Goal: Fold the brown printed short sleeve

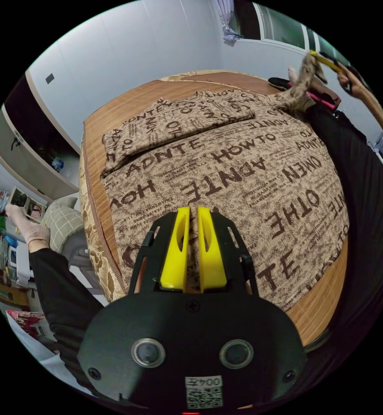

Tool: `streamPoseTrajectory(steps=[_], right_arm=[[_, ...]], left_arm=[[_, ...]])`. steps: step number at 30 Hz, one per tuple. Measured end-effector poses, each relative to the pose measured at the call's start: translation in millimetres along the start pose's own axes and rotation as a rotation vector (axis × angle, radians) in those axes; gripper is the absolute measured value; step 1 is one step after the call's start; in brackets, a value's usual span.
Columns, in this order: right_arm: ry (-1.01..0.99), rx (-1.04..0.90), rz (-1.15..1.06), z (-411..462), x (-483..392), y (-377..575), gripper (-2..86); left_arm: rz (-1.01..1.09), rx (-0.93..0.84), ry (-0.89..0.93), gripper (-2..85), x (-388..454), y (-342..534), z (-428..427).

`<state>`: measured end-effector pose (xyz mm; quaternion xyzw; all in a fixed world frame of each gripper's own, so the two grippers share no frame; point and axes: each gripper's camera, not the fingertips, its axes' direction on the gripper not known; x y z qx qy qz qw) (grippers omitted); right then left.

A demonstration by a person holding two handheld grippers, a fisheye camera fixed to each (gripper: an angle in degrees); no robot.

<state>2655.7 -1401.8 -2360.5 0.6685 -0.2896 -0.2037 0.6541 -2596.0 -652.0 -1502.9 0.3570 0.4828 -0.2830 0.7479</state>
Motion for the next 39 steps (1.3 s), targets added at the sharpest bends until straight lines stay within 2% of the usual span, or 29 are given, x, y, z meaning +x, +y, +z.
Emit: streamPoseTrajectory(steps=[2,4,6,9,12,19,21,24,29,34,39], right_arm=[[-0.069,-0.132,-0.288,44.2,-85.6,-0.9,6.5],[-0.144,-0.22,-0.414,74.5,-133.0,8.5,7.8],[-0.215,-0.233,-0.483,91.0,-162.2,18.6,8.3],[-0.279,-0.222,-0.47,105.5,-173.4,28.1,8.7],[-0.252,-0.258,-0.397,124.2,-153.9,36.3,9.3],[-0.02,-0.375,-0.224,179.5,-81.4,66.7,8.5],[-0.006,-0.401,-0.175,192.3,-63.1,73.3,8.5],[-0.025,-0.418,-0.1,207.0,-34.6,84.3,8.4],[-0.14,-0.453,0.179,228.3,12.8,91.7,9.5],[-0.259,-0.448,0.419,238.5,47.2,100.7,12.1],[-0.268,-0.453,0.538,248.3,68.5,102.2,13.5]], left_arm=[[-0.005,0.002,0.009,3.3,-7.8,-4.7,3.7],[-0.008,0.002,0.016,3.3,-14.2,-8.5,6.6],[-0.012,0.003,0.024,3.3,-21.3,-12.4,9.5],[-0.018,0.005,0.035,3.2,-33.8,-19.2,14.7],[-0.021,0.004,0.043,3.2,-47.1,-26.6,20.2],[-0.021,0.004,0.032,3.7,-80.6,-45.4,32.9],[-0.044,0.0,0.039,4.2,-94.5,-51.0,35.8],[-0.114,-0.016,0.142,6.4,-125.8,-69.9,38.0],[-0.349,0.1,0.437,9.8,-203.4,-142.4,49.0],[-0.6,0.055,0.688,12.3,-273.5,-203.1,104.2],[-0.775,0.019,0.755,13.0,-322.5,-230.0,150.2]])
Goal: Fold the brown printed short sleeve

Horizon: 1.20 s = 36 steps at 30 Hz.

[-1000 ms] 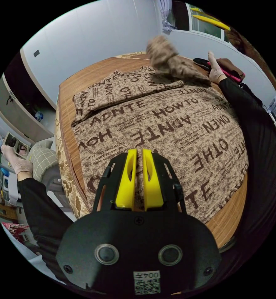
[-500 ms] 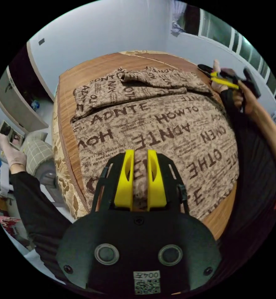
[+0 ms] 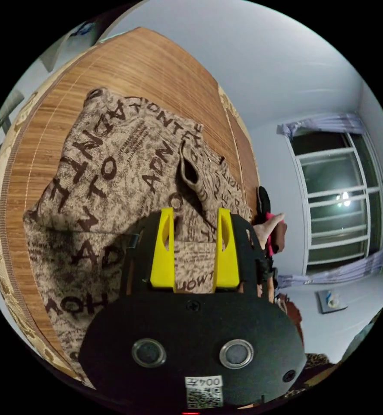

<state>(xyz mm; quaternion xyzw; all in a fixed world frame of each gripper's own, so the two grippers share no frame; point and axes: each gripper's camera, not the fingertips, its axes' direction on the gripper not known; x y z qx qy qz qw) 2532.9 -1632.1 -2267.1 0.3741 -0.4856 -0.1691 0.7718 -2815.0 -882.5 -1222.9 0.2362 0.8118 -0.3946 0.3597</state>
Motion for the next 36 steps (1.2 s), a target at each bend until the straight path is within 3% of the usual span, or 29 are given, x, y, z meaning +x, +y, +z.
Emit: streamPoseTrajectory(steps=[9,13,19,23,25,29,36], right_arm=[[0.015,0.056,0.042,18.0,4.8,-23.7,13.3],[0.038,0.104,0.052,22.9,3.8,-32.7,10.5],[0.126,0.15,-0.009,29.0,-12.6,-39.9,6.0],[0.218,0.134,-0.063,34.8,-28.1,-44.1,5.6],[0.24,0.091,-0.052,42.5,-28.6,-47.7,5.5],[0.337,0.006,-0.049,62.5,-35.0,-53.5,5.3],[0.456,-0.01,-0.098,69.4,-52.9,-57.4,5.8]], left_arm=[[-0.085,0.013,0.061,12.0,-17.7,-66.1,24.6],[-0.07,0.024,0.032,5.7,-14.4,-86.4,33.7],[0.212,0.16,0.04,2.0,52.0,-87.7,4.0],[0.389,0.29,-0.127,1.3,73.1,-42.2,-25.0],[0.346,0.238,-0.201,1.2,47.7,-33.8,-11.5],[0.157,0.186,-0.103,1.2,-8.5,-24.6,10.7],[0.255,0.154,-0.234,1.0,12.7,-12.9,34.0]])
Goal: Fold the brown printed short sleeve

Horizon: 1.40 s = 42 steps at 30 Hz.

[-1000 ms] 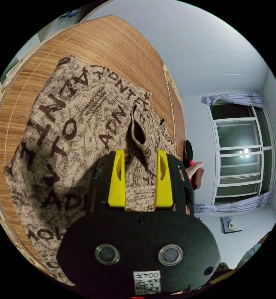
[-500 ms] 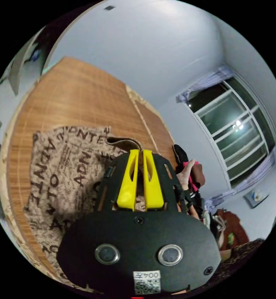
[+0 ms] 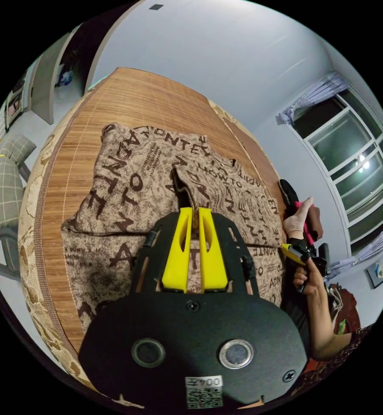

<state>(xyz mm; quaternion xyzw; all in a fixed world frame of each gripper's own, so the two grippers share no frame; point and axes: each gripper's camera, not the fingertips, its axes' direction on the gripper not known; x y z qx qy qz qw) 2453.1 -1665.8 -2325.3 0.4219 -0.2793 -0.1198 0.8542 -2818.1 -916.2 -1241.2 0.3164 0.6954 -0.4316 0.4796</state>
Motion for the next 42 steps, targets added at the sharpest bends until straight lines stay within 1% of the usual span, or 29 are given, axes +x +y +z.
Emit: streamPoseTrajectory(steps=[3,8,12,18,21,23,25,27,30,32,35,38,42], right_arm=[[0.068,-0.005,-0.033,-4.9,-10.2,0.6,5.7],[0.195,0.089,-0.193,-22.4,-39.3,3.2,6.6],[0.204,0.103,-0.268,-13.0,-54.6,-2.3,9.2],[0.218,0.113,-0.254,-1.4,-62.2,-19.4,8.8],[0.26,0.061,-0.247,9.0,-62.8,-25.4,7.8],[0.295,0.028,-0.261,14.7,-64.8,-29.1,7.1],[0.337,0.018,-0.278,14.4,-67.0,-32.0,6.2],[0.367,0.007,-0.287,14.3,-68.4,-34.8,5.2],[0.309,0.024,-0.277,4.3,-69.1,-40.4,6.0],[0.216,0.089,-0.287,-15.9,-72.3,-51.0,7.4],[0.139,0.116,-0.282,-30.0,-70.7,-78.9,9.0],[0.037,0.065,-0.255,-21.7,-59.9,-115.4,10.1],[-0.021,-0.008,-0.285,-2.3,-53.1,-143.5,11.7]], left_arm=[[0.005,-0.019,-0.018,1.0,8.3,9.1,6.6],[0.023,0.061,-0.084,1.0,28.8,27.1,-7.3],[0.038,0.081,-0.121,1.1,42.4,22.9,-7.3],[0.196,0.114,-0.161,1.2,106.5,4.5,21.7],[0.297,0.093,-0.268,1.3,142.2,3.5,57.4],[0.343,0.036,-0.404,1.5,156.0,6.5,90.1],[0.356,-0.028,-0.498,1.6,158.9,10.4,111.6],[0.357,-0.037,-0.504,1.8,164.9,11.1,117.7],[0.37,-0.045,-0.497,2.5,173.3,15.2,126.0],[0.36,-0.042,-0.484,2.6,176.4,17.7,129.8],[0.353,-0.04,-0.477,2.5,181.2,20.5,134.2],[0.362,-0.036,-0.489,2.6,188.5,24.3,138.7],[0.365,-0.034,-0.496,2.7,194.3,27.8,143.3]])
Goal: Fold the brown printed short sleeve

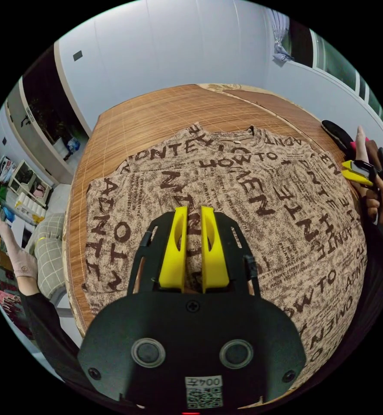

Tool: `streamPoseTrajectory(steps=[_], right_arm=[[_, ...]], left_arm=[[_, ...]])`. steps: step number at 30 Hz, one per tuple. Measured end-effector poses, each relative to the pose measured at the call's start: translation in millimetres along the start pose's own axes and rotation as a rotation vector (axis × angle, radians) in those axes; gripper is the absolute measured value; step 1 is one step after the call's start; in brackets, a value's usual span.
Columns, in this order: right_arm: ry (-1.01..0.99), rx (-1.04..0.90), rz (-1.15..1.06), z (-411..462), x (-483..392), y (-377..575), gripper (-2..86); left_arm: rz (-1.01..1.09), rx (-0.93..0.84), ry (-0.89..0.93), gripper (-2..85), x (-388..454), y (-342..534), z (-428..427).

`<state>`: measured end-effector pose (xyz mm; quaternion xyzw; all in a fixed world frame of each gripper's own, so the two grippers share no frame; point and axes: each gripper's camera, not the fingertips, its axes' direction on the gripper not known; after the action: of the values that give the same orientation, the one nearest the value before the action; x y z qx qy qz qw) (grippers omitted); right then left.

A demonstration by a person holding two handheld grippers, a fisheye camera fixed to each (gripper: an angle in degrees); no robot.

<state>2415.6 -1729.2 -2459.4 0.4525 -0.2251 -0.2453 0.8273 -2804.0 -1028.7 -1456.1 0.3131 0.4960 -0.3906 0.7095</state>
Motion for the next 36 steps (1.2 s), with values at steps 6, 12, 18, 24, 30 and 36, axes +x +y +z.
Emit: streamPoseTrajectory(steps=[6,12,18,24,30,36], right_arm=[[-0.126,-0.035,-0.017,26.1,9.6,-9.8,4.7],[0.223,0.024,-0.139,31.3,-18.1,-13.5,4.2],[0.073,-0.041,-0.108,-8.7,-18.5,-15.4,10.0],[0.039,-0.251,-0.216,4.3,-47.2,10.4,12.1],[0.391,-0.341,-0.447,40.8,-99.3,24.0,9.9],[0.393,-0.255,-0.402,23.6,-111.2,26.8,11.4]], left_arm=[[0.0,0.002,0.003,3.1,7.7,0.9,-0.3],[0.009,0.003,-0.005,3.5,13.5,1.7,-1.1],[0.009,0.002,-0.001,4.3,12.4,2.9,-2.3],[0.018,0.002,-0.011,5.3,9.9,4.3,-4.7],[0.01,0.003,-0.004,4.9,-0.8,6.0,-7.9],[0.017,0.004,-0.012,5.0,-11.7,8.1,-11.7]])
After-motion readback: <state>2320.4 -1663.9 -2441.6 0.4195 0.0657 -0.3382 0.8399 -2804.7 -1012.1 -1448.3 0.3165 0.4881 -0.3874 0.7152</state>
